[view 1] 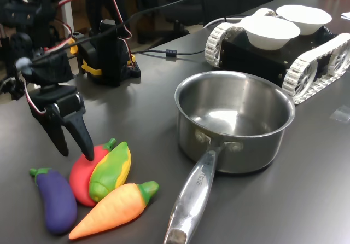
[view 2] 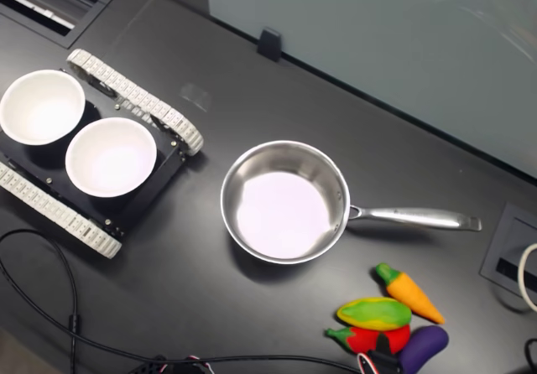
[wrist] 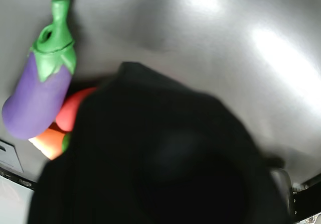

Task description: Pick up the chilli and place them in the pan

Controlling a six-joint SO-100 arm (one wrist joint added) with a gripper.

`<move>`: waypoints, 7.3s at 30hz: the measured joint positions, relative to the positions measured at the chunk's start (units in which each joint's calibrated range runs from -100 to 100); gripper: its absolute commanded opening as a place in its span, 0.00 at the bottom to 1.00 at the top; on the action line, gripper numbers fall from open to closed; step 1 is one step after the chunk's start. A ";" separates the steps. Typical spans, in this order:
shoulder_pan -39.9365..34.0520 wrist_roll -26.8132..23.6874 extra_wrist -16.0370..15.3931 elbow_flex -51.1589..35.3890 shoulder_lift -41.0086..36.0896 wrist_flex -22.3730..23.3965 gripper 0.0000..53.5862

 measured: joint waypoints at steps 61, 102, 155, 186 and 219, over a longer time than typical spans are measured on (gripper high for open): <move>-6.71 -1.51 5.23 5.61 -1.35 -6.88 0.00; -3.85 -26.67 -3.40 17.19 -30.22 -13.85 0.00; -36.30 -41.47 8.72 39.37 -68.94 -30.77 0.00; -63.92 -40.20 8.36 45.16 -76.94 -30.17 0.00; -73.05 -38.73 8.72 45.16 -62.46 -30.00 0.00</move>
